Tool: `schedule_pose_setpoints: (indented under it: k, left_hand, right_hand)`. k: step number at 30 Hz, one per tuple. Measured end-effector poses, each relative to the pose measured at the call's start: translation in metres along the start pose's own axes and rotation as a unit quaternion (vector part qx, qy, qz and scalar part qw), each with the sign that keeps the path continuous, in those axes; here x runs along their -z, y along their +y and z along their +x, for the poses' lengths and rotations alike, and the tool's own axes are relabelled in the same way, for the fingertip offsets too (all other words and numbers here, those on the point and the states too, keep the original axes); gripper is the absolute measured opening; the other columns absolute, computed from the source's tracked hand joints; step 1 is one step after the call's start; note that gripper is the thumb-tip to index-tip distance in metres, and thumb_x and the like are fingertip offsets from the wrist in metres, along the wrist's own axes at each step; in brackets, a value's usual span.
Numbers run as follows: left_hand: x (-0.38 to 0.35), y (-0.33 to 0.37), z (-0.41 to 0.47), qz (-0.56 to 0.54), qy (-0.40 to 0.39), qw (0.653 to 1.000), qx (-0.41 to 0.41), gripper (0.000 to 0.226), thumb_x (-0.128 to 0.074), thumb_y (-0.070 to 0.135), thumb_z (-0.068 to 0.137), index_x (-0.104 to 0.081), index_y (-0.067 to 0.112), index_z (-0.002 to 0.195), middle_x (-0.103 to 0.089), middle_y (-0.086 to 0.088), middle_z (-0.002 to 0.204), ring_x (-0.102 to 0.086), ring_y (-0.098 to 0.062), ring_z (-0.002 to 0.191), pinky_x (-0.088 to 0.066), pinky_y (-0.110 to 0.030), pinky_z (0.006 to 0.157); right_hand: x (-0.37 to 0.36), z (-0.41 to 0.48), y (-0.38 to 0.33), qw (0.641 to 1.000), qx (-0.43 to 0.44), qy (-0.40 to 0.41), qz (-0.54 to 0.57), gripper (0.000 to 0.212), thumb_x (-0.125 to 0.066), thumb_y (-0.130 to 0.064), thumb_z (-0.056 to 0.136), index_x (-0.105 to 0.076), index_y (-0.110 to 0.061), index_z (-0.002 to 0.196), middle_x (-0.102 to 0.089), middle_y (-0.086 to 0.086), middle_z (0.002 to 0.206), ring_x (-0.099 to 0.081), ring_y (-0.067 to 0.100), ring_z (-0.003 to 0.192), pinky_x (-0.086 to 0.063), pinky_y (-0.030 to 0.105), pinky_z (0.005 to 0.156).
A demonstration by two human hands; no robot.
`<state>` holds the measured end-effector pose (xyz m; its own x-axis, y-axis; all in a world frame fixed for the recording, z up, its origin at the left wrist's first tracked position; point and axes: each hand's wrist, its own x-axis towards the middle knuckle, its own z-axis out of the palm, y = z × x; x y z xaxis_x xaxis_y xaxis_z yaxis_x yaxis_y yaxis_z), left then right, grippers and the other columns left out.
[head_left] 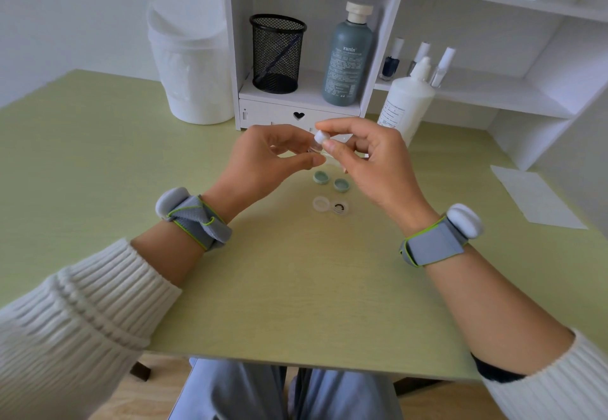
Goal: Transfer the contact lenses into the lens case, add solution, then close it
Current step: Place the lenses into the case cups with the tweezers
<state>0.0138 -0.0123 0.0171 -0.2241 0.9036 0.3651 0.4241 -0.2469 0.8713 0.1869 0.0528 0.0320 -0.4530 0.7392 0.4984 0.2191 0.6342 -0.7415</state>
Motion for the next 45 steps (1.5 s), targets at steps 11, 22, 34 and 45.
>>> schedule_pose_setpoints:
  k: [11, 22, 34, 45]
  left_hand:
    - [-0.0022, 0.0001, -0.0014, -0.025, -0.010, 1.000, 0.004, 0.021, -0.084, 0.019, 0.079, -0.078, 0.014, 0.099, -0.078, -0.003, 0.089, -0.074, -0.020, 0.088, -0.054, -0.050, 0.097]
    - [-0.0041, -0.0004, -0.0018, -0.035, -0.017, 0.999, -0.017, 0.014, -0.082, 0.022, 0.080, -0.078, 0.021, 0.093, -0.078, -0.001, 0.085, -0.075, -0.018, 0.085, -0.055, -0.050, 0.096]
    - [-0.0044, -0.0017, -0.0007, -0.052, -0.015, 0.998, -0.015, 0.020, -0.084, 0.021, 0.078, -0.077, 0.014, 0.096, -0.078, 0.001, 0.088, -0.075, -0.018, 0.080, -0.057, -0.047, 0.094]
    - [-0.0034, -0.0010, -0.0001, -0.063, -0.011, 0.998, -0.006, 0.020, -0.085, 0.018, 0.078, -0.077, 0.014, 0.096, -0.078, -0.001, 0.086, -0.075, -0.021, 0.080, -0.060, -0.041, 0.090]
  right_hand:
    - [0.0001, 0.0004, -0.0008, 1.000, -0.007, -0.008, -0.012, 0.020, -0.071, -0.024, 0.094, -0.076, -0.026, 0.113, -0.074, -0.012, 0.101, -0.056, 0.013, 0.062, -0.054, 0.027, 0.067]
    - [-0.0004, -0.0029, -0.0052, 0.999, -0.003, -0.002, -0.036, 0.022, -0.073, -0.030, 0.092, -0.072, -0.025, 0.113, -0.069, -0.009, 0.111, -0.062, 0.010, 0.067, -0.047, 0.015, 0.071]
    - [0.0004, -0.0020, -0.0050, 1.000, -0.027, 0.007, -0.011, 0.013, -0.071, -0.034, 0.092, -0.072, -0.028, 0.104, -0.070, -0.013, 0.102, -0.062, 0.005, 0.070, -0.046, 0.013, 0.070]
    - [-0.0008, -0.0023, -0.0049, 1.000, -0.017, 0.001, 0.010, 0.011, -0.065, -0.029, 0.096, -0.074, -0.027, 0.102, -0.072, -0.017, 0.092, -0.060, 0.010, 0.068, -0.053, 0.024, 0.071]
